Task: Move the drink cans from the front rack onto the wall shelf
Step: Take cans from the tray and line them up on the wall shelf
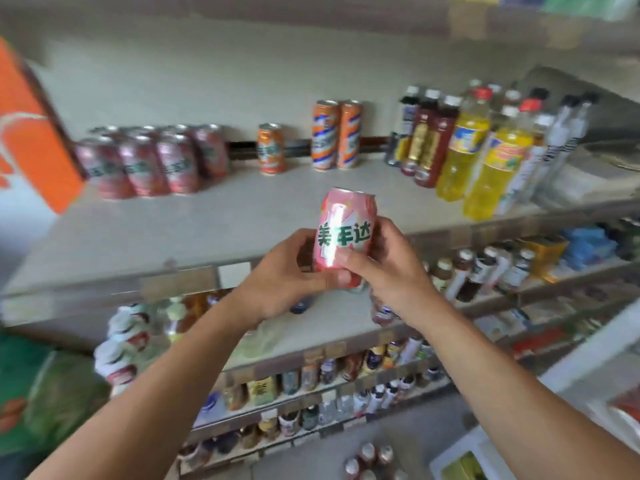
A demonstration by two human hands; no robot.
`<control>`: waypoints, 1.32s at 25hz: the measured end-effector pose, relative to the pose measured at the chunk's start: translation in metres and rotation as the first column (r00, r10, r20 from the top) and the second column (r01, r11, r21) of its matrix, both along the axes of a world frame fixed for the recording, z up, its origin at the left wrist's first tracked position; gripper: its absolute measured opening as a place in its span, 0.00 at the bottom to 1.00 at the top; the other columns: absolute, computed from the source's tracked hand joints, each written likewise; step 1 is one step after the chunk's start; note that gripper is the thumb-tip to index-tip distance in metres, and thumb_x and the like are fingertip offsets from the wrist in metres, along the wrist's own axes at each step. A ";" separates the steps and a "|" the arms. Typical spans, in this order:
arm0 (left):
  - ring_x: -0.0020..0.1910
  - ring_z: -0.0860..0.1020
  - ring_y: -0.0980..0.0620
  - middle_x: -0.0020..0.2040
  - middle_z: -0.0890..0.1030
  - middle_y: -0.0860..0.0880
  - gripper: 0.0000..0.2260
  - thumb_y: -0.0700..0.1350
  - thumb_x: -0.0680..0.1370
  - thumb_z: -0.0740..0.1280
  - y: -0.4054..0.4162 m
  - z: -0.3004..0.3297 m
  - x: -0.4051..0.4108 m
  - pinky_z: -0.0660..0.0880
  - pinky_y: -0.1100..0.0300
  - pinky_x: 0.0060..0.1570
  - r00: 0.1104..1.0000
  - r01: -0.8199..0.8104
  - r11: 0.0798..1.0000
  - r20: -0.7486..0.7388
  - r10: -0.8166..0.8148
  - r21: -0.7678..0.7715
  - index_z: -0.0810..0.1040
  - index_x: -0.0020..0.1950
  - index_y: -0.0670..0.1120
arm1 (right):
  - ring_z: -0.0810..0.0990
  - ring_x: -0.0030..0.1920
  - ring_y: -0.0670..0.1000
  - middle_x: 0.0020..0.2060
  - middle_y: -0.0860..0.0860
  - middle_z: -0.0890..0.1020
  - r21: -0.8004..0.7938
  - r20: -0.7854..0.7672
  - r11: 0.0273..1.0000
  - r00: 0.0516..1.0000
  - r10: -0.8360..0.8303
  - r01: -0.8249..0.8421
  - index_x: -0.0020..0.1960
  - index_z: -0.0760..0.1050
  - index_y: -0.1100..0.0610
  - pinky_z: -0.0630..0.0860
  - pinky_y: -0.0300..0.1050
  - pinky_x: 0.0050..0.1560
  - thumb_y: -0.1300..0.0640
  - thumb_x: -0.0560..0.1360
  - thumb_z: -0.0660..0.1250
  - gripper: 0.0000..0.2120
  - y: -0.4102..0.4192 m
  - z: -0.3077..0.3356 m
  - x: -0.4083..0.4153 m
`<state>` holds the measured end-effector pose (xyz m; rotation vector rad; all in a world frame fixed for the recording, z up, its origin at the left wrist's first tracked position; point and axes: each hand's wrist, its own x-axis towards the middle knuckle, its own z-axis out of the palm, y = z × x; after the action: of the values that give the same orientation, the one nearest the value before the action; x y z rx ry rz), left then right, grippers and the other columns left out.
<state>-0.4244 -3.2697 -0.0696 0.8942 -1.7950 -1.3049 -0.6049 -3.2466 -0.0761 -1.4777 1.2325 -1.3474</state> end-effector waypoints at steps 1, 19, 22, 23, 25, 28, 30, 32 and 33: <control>0.54 0.82 0.53 0.55 0.83 0.50 0.30 0.52 0.64 0.79 0.000 0.002 0.021 0.78 0.58 0.54 0.999 -0.049 0.999 0.008 0.050 -0.015 0.75 0.63 0.46 | 0.83 0.55 0.53 0.54 0.53 0.83 -0.004 0.010 0.999 0.999 0.031 -0.031 0.59 0.73 0.50 0.79 0.59 0.57 0.46 0.61 0.77 0.30 -0.006 0.004 0.021; 0.55 0.77 0.52 0.58 0.80 0.49 0.18 0.54 0.78 0.66 -0.115 -0.005 0.181 0.71 0.60 0.52 0.695 -0.504 0.767 0.340 0.633 -0.397 0.75 0.64 0.46 | 0.77 0.44 0.34 0.47 0.43 0.80 -0.101 -0.258 0.990 0.958 -0.122 0.099 0.58 0.70 0.50 0.69 0.26 0.38 0.50 0.67 0.78 0.24 -0.174 0.013 0.188; 0.58 0.77 0.49 0.60 0.79 0.49 0.17 0.55 0.79 0.63 -0.147 -0.011 0.184 0.75 0.54 0.53 0.524 -0.509 0.701 0.466 0.712 -0.499 0.75 0.63 0.47 | 0.76 0.41 0.37 0.46 0.44 0.78 -0.095 -0.312 0.988 0.939 -0.142 0.118 0.55 0.69 0.50 0.67 0.25 0.35 0.51 0.68 0.77 0.22 -0.223 0.009 0.187; 0.59 0.76 0.48 0.61 0.79 0.50 0.18 0.56 0.79 0.62 -0.155 -0.012 0.186 0.75 0.52 0.54 0.488 -0.500 0.701 0.503 0.713 -0.509 0.74 0.64 0.48 | 0.77 0.42 0.41 0.46 0.45 0.79 -0.103 -0.318 0.988 0.937 -0.146 0.120 0.55 0.69 0.51 0.67 0.27 0.36 0.51 0.68 0.77 0.22 -0.237 0.006 0.188; 0.60 0.76 0.48 0.62 0.78 0.50 0.18 0.57 0.79 0.62 -0.172 -0.014 0.188 0.76 0.49 0.55 0.459 -0.491 0.716 0.551 0.697 -0.497 0.74 0.64 0.49 | 0.79 0.46 0.46 0.48 0.47 0.80 -0.117 -0.322 0.986 0.934 -0.151 0.119 0.55 0.69 0.51 0.71 0.34 0.40 0.51 0.67 0.78 0.23 -0.264 -0.002 0.191; 0.60 0.76 0.47 0.62 0.78 0.50 0.18 0.57 0.78 0.62 -0.187 -0.016 0.188 0.76 0.48 0.55 0.449 -0.488 0.727 0.574 0.684 -0.483 0.74 0.64 0.49 | 0.78 0.48 0.47 0.49 0.47 0.78 -0.130 -0.339 0.986 0.930 -0.142 0.104 0.56 0.68 0.51 0.73 0.40 0.47 0.52 0.67 0.78 0.24 -0.292 -0.014 0.198; 0.59 0.76 0.48 0.61 0.78 0.51 0.17 0.57 0.78 0.62 -0.195 -0.018 0.188 0.76 0.49 0.55 0.442 -0.490 0.718 0.570 0.693 -0.493 0.74 0.63 0.49 | 0.78 0.49 0.48 0.49 0.46 0.76 -0.140 -0.339 0.985 0.931 -0.139 0.097 0.56 0.68 0.51 0.74 0.42 0.48 0.53 0.66 0.79 0.25 -0.306 -0.021 0.202; 0.59 0.77 0.48 0.61 0.78 0.51 0.17 0.56 0.79 0.62 -0.200 -0.018 0.188 0.76 0.49 0.54 0.442 -0.496 0.710 0.559 0.702 -0.500 0.74 0.63 0.50 | 0.79 0.51 0.50 0.50 0.48 0.77 -0.141 -0.327 0.986 0.936 -0.131 0.088 0.55 0.67 0.51 0.76 0.46 0.51 0.54 0.66 0.79 0.25 -0.317 -0.027 0.206; 0.59 0.77 0.48 0.61 0.79 0.51 0.17 0.56 0.79 0.62 -0.202 -0.017 0.188 0.76 0.50 0.53 0.440 -0.498 0.703 0.551 0.709 -0.507 0.74 0.63 0.50 | 0.79 0.52 0.50 0.51 0.48 0.77 -0.140 -0.322 0.987 0.939 -0.124 0.083 0.55 0.67 0.51 0.77 0.47 0.51 0.54 0.66 0.79 0.25 -0.322 -0.028 0.208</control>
<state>-0.2361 -3.4715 -0.0864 1.8627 -1.8095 -0.1712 -0.3971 -3.5686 -0.1042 -1.8037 1.4759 -1.2999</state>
